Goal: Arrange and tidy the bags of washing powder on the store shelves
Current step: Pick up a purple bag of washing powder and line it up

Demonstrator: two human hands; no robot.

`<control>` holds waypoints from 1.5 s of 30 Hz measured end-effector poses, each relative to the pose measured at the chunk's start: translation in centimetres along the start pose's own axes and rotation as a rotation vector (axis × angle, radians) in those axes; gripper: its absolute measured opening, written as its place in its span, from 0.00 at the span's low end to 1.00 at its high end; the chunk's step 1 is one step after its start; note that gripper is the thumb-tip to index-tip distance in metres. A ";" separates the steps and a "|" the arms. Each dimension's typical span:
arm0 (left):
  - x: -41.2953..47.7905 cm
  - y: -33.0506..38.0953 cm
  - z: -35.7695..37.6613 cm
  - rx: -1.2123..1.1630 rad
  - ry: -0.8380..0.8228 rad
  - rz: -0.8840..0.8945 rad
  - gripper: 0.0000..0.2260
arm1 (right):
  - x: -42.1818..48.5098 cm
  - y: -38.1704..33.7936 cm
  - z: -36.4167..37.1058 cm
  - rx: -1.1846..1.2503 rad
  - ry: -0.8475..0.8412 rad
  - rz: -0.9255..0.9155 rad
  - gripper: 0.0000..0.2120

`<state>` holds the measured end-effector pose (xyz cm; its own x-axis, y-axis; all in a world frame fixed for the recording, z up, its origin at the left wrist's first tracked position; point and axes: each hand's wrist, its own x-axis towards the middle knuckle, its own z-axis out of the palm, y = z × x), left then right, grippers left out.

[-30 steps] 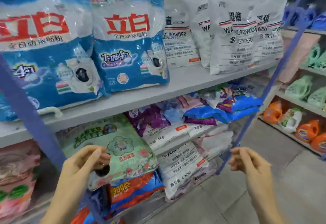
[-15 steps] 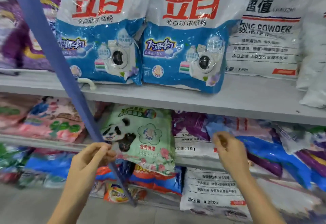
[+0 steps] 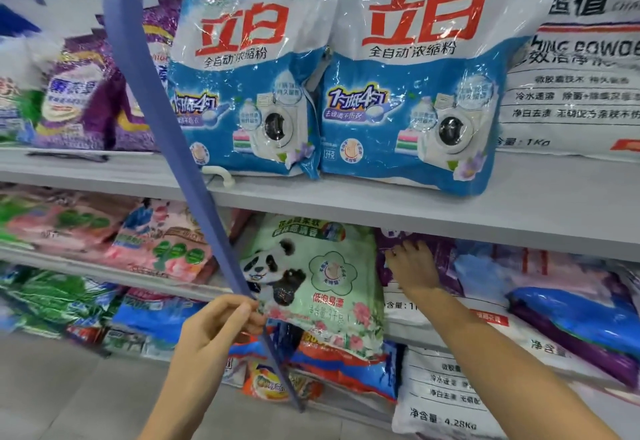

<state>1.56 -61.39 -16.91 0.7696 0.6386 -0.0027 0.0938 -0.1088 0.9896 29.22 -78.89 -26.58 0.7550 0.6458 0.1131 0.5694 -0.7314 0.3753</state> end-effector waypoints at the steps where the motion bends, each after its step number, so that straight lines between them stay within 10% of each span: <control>1: 0.0 0.0 -0.2 0.005 -0.009 -0.001 0.08 | 0.0 0.2 -0.3 0.054 0.070 0.039 0.11; 8: 0.8 -0.4 -0.2 0.013 -0.067 -0.023 0.08 | 0.5 1.5 -4.0 1.134 0.186 0.568 0.18; 15: 1.4 -2.9 3.0 0.089 -0.310 -0.170 0.06 | -6.6 -0.4 -9.1 1.644 0.241 0.277 0.13; 19: 0.5 -4.4 4.9 0.166 -0.592 -0.257 0.23 | -9.6 -2.0 -12.1 1.764 0.216 0.204 0.15; 26: 0.2 -3.3 4.9 -0.248 -0.566 -0.152 0.36 | -11.0 -2.2 -16.0 2.231 0.256 0.418 0.20; 45: 4.1 5.6 -4.0 -0.036 -0.489 0.372 0.11 | -8.5 -4.6 -25.0 2.070 0.672 0.226 0.04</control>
<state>2.69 -56.31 -10.80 0.9480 0.1379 0.2869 -0.2520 -0.2257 0.9411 12.00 -75.55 -6.28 0.9078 0.1630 0.3864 0.3049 0.3760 -0.8750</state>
